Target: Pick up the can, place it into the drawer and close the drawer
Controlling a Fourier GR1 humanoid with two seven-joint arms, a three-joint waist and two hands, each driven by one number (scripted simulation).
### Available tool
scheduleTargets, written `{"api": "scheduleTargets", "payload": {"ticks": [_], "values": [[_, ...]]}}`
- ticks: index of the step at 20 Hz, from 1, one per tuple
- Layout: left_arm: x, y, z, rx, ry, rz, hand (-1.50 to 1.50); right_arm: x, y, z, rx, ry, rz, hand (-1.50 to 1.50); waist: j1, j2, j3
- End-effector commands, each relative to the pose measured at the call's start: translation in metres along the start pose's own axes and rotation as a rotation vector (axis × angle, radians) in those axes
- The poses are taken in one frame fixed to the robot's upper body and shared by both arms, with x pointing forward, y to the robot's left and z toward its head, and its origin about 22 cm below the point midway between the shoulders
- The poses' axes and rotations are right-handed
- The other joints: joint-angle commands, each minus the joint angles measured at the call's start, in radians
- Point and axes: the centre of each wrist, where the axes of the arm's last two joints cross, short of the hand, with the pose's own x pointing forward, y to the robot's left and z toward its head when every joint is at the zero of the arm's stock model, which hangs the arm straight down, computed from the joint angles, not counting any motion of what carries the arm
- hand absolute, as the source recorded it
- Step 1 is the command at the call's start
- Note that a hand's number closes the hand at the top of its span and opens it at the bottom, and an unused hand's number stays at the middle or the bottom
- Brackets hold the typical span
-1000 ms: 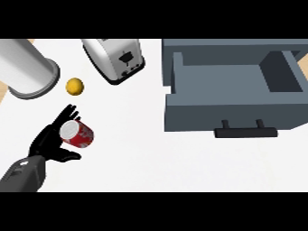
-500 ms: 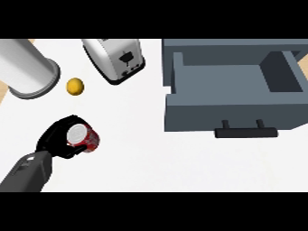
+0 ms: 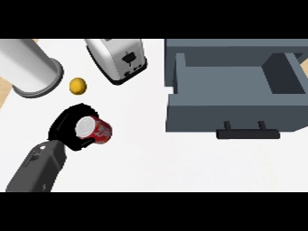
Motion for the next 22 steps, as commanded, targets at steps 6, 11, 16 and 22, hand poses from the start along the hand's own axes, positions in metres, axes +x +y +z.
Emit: {"api": "scheduleTargets", "payload": {"ticks": [6, 11, 16, 22], "values": [[0.005, -0.047, -0.026, 0.303, -0.198, 0.036, 1.5, 0.014, 0.003, 0.006, -0.017, 0.004, -0.005, -1.5, 0.011, -0.004, 0.001], [0.048, -0.092, -0.054, 0.288, -0.27, -0.026, 1.5, 0.003, 0.002, 0.013, -0.016, 0.007, -0.028, -1.5, 0.006, -0.009, 0.002], [0.079, -0.131, -0.044, 0.249, -0.255, -0.066, 1.5, 0.012, 0.008, 0.012, -0.014, -0.015, -0.005, -1.5, 0.004, -0.006, 0.001], [0.14, -0.17, -0.063, 0.241, -0.293, -0.109, 1.5, 0.005, 0.016, -0.009, -0.017, -0.014, -0.022, -1.5, 0.002, 0.003, 0.0]]}}
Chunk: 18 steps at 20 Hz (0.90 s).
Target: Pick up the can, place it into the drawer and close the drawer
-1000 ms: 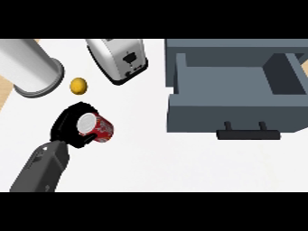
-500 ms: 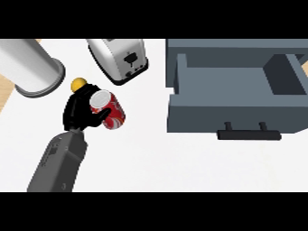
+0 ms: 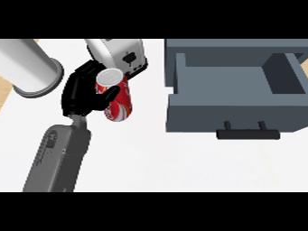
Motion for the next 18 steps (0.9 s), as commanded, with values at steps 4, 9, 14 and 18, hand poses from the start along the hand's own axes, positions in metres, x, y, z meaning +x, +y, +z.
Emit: {"api": "scheduleTargets", "payload": {"ticks": [4, 9, 14, 18], "values": [[0.036, -0.052, -0.007, -0.007, -0.025, -0.034, 1.5, 0.009, -0.006, 0.004, -0.008, 0.0, -0.01, -1.5, -0.012, 0.004, -0.001], [0.06, -0.086, -0.028, -0.008, -0.037, -0.061, 1.5, 0.004, 0.012, -0.007, 0.004, 0.004, -0.007, -1.5, -0.015, 0.006, -0.001], [0.083, -0.108, -0.049, -0.029, -0.047, -0.06, 1.5, -0.003, -0.01, -0.014, 0.004, 0.001, -0.021, -1.5, -0.016, 0.006, 0.0], [0.096, -0.134, -0.062, -0.025, -0.034, -0.055, 1.5, -0.002, 0.006, -0.01, 0.003, -0.009, -0.029, -1.5, -0.022, 0.007, -0.001]]}}
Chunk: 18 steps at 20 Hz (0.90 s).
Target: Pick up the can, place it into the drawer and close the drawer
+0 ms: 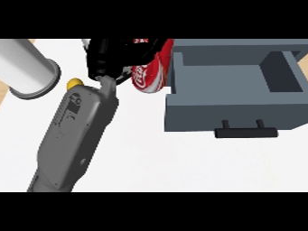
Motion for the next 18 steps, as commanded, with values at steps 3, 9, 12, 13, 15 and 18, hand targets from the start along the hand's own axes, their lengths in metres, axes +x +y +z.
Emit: {"api": "scheduleTargets", "payload": {"ticks": [3, 9, 12, 13, 15, 18], "values": [[0.002, -0.036, -0.021, 0.013, 0.006, -0.024, 1.5, 0.001, 0.017, -0.011, 0.032, 0.009, -0.005, -1.5, -0.009, 0.005, 0.0], [0.015, -0.059, -0.039, 0.01, -0.014, -0.031, 1.5, -0.003, 0.002, 0.005, 0.024, -0.012, 0.0, -1.5, -0.021, 0.004, 0.0], [0.012, -0.079, -0.035, -0.003, 0.002, -0.06, 1.5, -0.007, 0.012, -0.01, 0.03, -0.003, -0.008, -1.5, -0.017, 0.004, 0.0], [0.025, -0.083, -0.044, -0.007, 0.002, -0.055, 1.5, 0.0, 0.0, -0.009, 0.02, -0.002, -0.008, -1.5, -0.02, 0.004, 0.0], [0.021, -0.085, -0.049, 0.004, -0.006, -0.067, 1.5, -0.013, 0.006, -0.006, 0.021, -0.001, -0.009, -1.5, -0.023, 0.005, 0.001], [0.024, -0.087, -0.055, 0.004, 0.01, -0.06, 1.5, -0.001, 0.013, -0.002, 0.027, -0.014, 0.001, -1.5, -0.021, 0.005, 0.0]]}}
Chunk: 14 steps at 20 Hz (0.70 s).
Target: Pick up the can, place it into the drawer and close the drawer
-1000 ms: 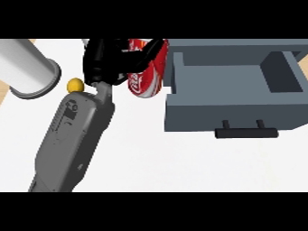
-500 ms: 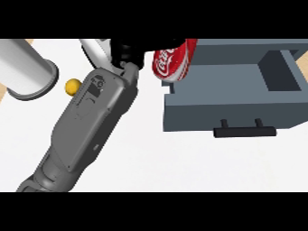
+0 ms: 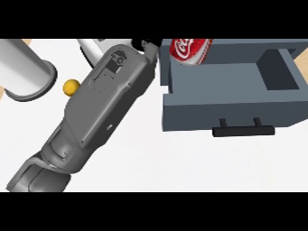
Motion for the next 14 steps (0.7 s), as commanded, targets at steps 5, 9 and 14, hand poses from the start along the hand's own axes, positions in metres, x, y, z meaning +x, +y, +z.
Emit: {"api": "scheduleTargets", "payload": {"ticks": [5, 9, 14], "values": [[-0.005, -0.029, 0.001, 0.006, 0.027, -0.018, 1.5, 0.006, 0.003, 0.002, 0.007, 0.0, -0.003, -1.5, -0.025, 0.001, 0.0], [0.002, -0.034, -0.008, 0.0, 0.007, -0.02, 1.5, 0.011, 0.001, -0.006, 0.036, 0.013, 0.023, -1.5, -0.028, 0.005, 0.001], [-0.017, -0.037, -0.003, 0.019, 0.035, -0.08, 1.5, 0.005, 0.002, -0.023, 0.031, -0.013, -0.006, -1.5, -0.033, 0.008, 0.001]]}}
